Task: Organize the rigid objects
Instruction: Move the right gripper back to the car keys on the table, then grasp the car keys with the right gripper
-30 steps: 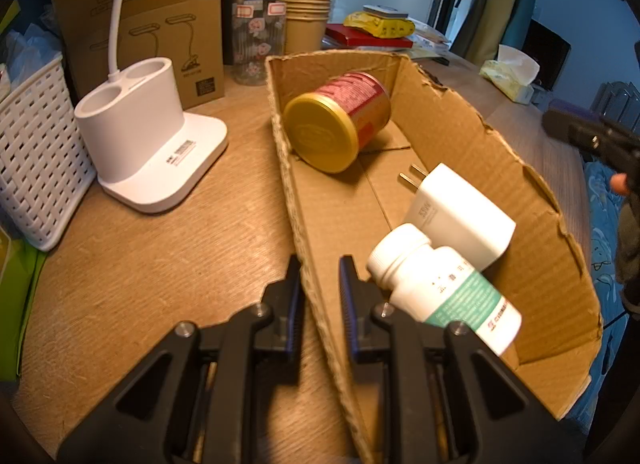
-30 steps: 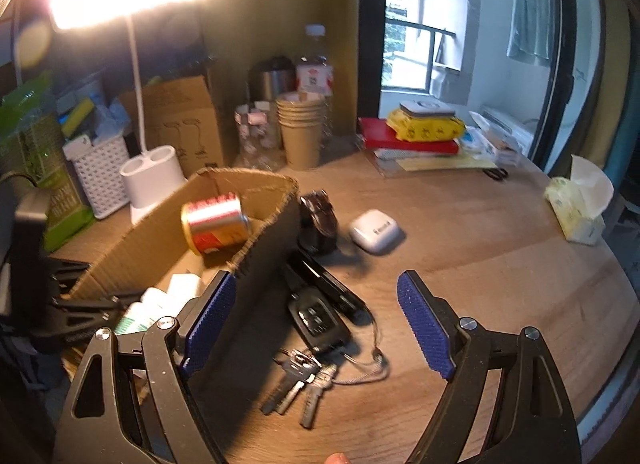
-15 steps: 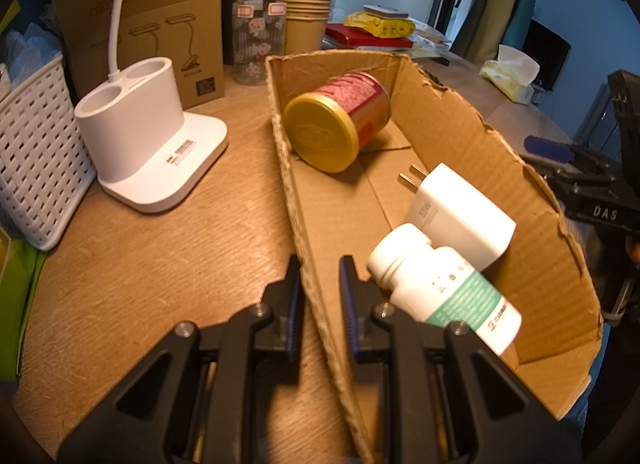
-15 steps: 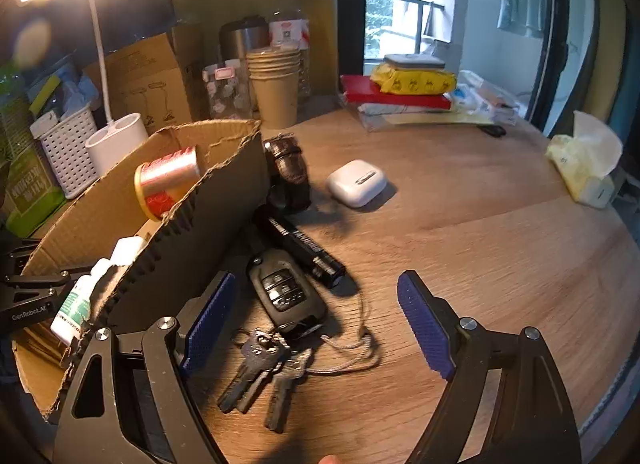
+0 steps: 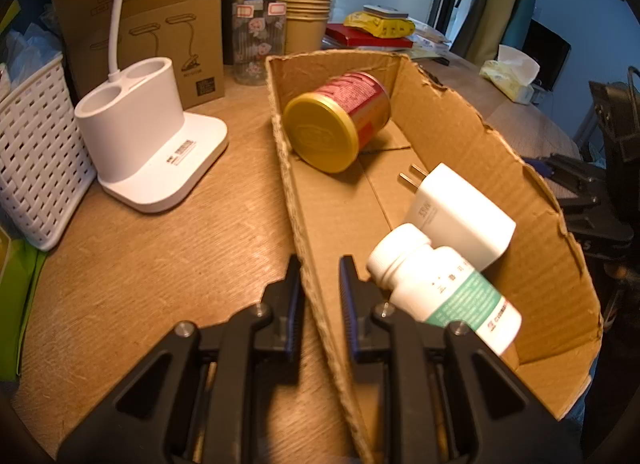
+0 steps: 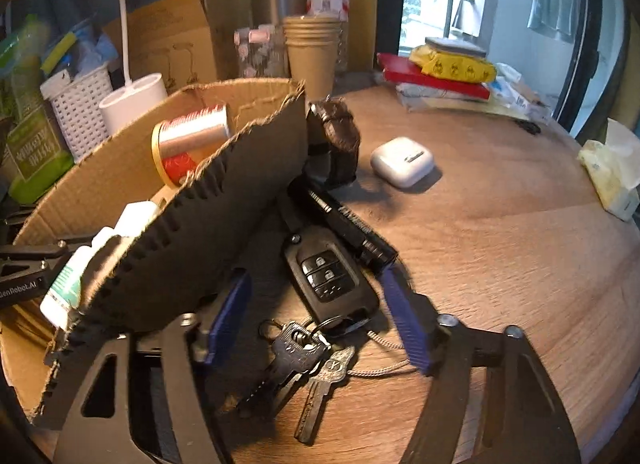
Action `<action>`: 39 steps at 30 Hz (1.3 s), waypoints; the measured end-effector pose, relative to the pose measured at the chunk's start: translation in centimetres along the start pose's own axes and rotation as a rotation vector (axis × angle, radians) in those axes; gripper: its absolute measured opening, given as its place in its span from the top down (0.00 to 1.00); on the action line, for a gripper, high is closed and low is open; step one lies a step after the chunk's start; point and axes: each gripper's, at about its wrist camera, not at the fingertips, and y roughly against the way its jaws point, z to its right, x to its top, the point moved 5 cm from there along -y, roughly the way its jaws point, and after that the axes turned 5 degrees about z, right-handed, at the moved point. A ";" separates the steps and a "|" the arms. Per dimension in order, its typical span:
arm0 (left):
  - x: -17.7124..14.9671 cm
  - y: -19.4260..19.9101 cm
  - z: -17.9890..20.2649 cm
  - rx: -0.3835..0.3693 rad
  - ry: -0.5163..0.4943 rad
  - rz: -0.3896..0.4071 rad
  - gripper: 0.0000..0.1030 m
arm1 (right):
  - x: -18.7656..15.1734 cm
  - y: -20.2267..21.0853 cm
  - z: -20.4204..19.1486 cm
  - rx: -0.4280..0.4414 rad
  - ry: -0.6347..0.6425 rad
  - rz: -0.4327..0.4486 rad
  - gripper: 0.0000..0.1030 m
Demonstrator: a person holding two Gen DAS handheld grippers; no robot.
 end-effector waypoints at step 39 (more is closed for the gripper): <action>0.0 0.0 0.0 -0.001 0.000 0.000 0.80 | 1.7 4.9 -1.5 -0.058 0.073 0.103 0.63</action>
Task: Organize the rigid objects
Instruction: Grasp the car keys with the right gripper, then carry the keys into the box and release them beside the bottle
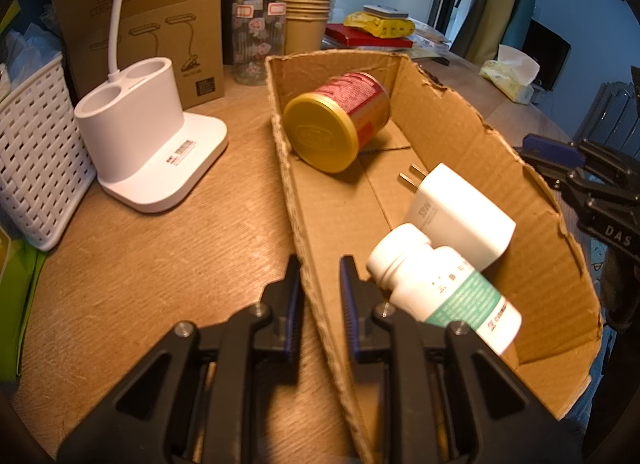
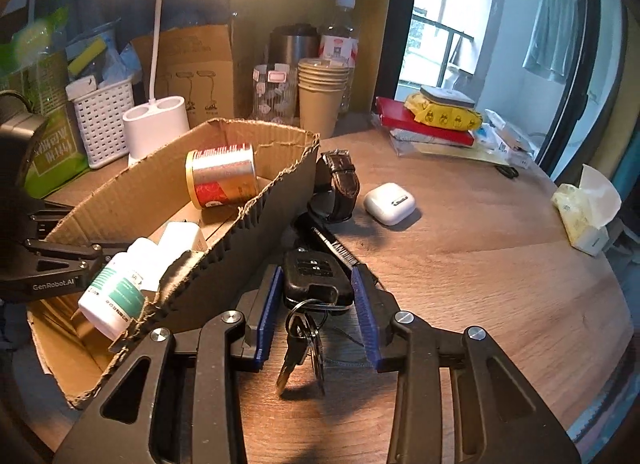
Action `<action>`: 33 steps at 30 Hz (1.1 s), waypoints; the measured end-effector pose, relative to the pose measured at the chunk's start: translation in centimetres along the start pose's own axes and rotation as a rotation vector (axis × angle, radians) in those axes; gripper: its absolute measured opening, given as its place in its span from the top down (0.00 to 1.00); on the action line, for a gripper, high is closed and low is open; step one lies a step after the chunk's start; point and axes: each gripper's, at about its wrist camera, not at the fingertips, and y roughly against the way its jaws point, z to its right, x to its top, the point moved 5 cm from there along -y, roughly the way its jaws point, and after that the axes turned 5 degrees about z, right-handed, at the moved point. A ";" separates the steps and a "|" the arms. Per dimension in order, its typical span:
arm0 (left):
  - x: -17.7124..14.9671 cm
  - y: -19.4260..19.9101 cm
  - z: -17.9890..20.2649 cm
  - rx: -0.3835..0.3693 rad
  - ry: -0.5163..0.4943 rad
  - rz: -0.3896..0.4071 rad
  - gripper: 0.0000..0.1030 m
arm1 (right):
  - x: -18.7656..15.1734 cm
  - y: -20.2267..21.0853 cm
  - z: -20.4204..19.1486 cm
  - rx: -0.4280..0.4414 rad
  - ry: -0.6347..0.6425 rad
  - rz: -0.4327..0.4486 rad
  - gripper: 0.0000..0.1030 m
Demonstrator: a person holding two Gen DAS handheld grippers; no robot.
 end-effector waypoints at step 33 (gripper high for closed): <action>0.0 0.0 0.0 -0.004 0.000 0.001 0.80 | 7.8 5.7 -2.0 -0.044 0.136 0.156 0.64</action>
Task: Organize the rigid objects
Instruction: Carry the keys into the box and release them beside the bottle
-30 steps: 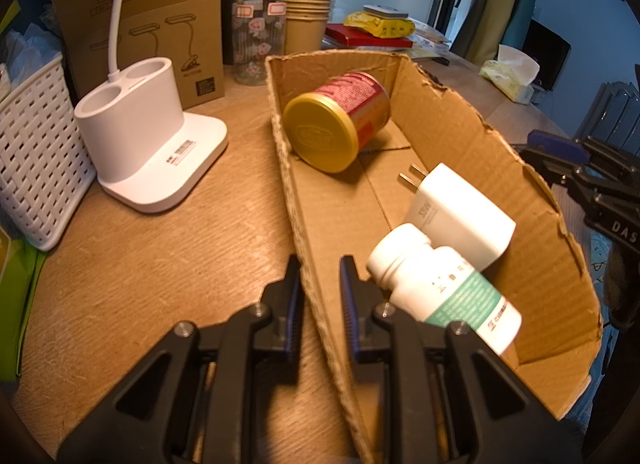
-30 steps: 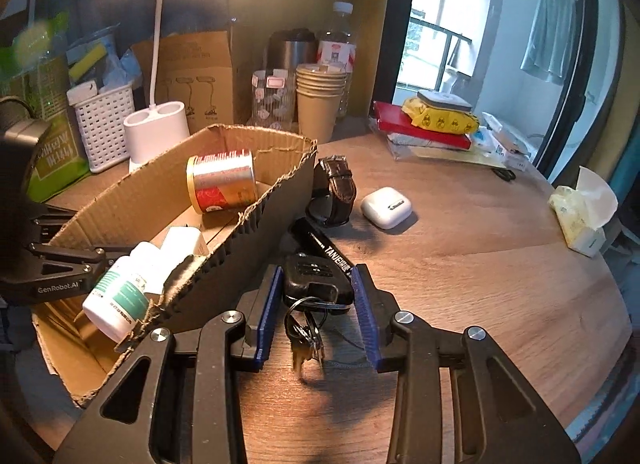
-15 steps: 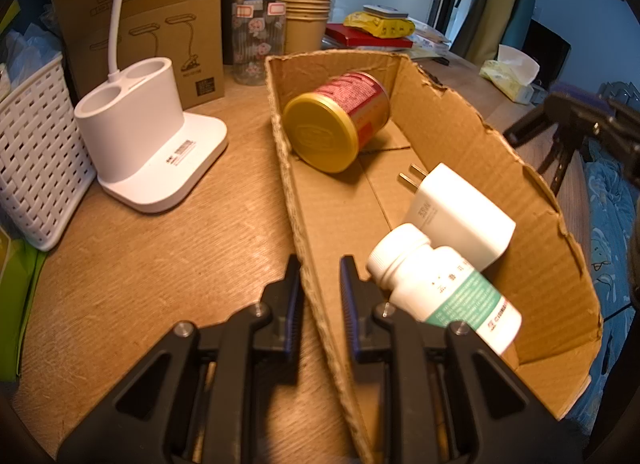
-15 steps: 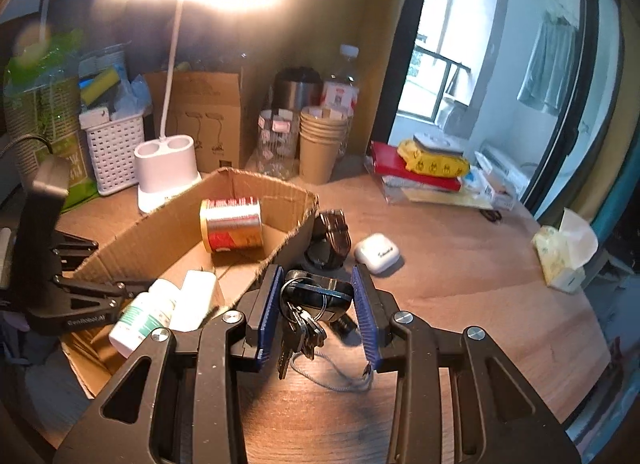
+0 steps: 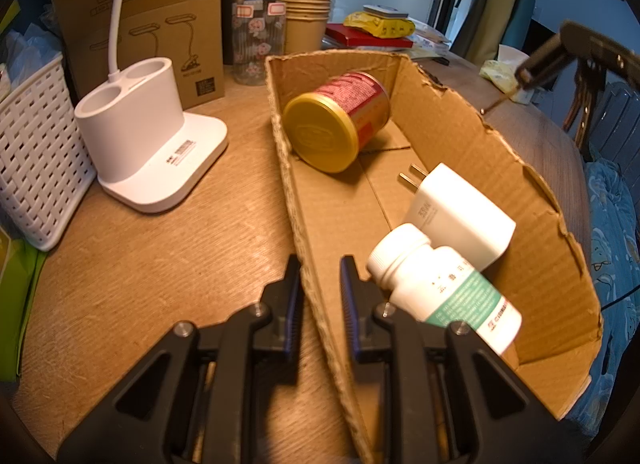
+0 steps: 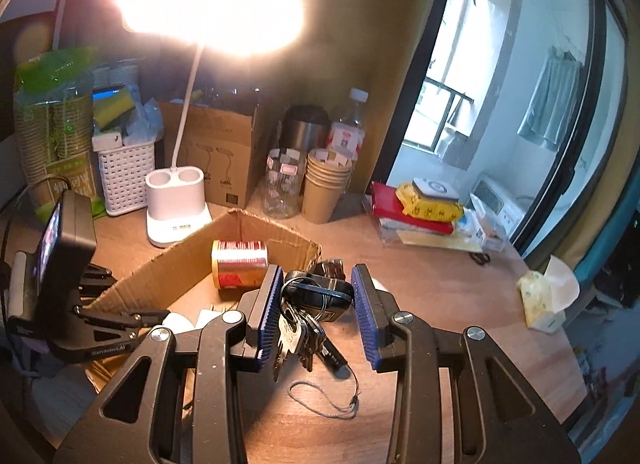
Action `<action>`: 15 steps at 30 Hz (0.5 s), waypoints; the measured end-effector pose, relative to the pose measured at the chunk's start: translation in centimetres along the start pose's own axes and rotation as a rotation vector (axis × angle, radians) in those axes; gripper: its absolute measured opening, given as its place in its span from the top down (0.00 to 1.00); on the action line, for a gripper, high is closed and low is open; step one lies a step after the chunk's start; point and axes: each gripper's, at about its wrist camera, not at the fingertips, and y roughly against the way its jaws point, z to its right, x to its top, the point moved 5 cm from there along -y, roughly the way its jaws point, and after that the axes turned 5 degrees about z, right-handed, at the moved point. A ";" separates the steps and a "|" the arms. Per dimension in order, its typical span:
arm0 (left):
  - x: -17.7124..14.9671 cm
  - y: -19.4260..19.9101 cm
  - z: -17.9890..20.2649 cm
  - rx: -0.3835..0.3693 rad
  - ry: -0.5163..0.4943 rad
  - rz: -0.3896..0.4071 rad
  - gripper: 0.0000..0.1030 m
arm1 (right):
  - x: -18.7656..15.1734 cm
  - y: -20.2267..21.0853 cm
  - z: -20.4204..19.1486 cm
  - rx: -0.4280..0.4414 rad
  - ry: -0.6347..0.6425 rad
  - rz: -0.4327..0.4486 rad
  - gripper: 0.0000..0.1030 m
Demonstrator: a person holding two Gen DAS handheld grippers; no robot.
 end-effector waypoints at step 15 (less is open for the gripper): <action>0.0 0.0 0.0 -0.001 0.000 0.000 0.80 | 2.3 -1.6 -3.0 0.102 -0.003 0.046 0.64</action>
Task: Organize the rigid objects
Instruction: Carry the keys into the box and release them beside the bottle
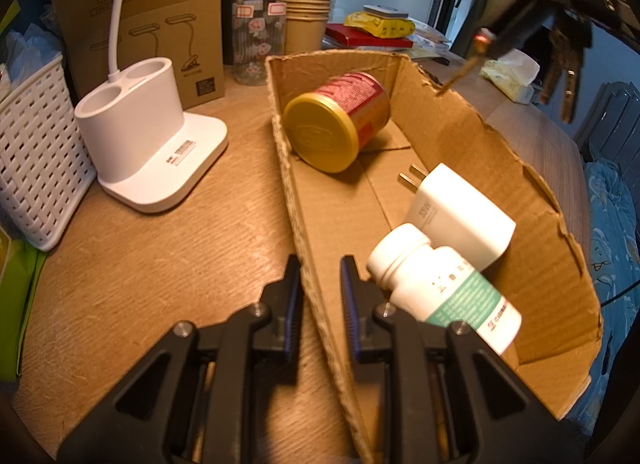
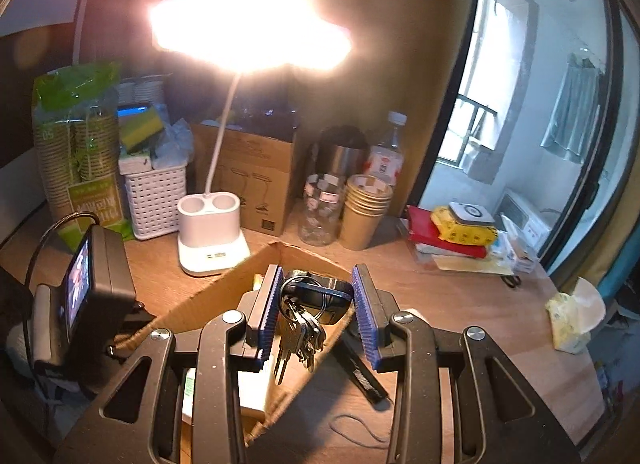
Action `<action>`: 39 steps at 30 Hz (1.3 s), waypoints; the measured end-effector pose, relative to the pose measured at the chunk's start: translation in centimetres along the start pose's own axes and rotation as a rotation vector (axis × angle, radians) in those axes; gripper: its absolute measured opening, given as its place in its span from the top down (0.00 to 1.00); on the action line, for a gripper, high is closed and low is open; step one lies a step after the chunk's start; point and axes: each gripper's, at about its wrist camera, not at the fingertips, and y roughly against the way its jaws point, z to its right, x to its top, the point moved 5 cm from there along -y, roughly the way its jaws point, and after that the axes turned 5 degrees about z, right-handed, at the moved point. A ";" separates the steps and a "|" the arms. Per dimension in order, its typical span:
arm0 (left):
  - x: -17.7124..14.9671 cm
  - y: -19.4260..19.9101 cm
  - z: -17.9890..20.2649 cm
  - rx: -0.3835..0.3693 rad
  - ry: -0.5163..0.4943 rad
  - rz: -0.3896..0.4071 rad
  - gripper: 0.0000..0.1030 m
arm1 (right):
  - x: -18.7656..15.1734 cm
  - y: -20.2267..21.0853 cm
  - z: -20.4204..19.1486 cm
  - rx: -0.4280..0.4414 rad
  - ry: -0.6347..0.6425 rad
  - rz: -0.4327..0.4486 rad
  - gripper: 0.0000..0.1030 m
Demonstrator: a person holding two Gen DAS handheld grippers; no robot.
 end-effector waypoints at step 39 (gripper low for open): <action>0.0 0.0 0.3 -0.002 0.001 0.000 0.79 | -0.5 -8.4 -1.6 0.112 -0.032 -0.055 0.64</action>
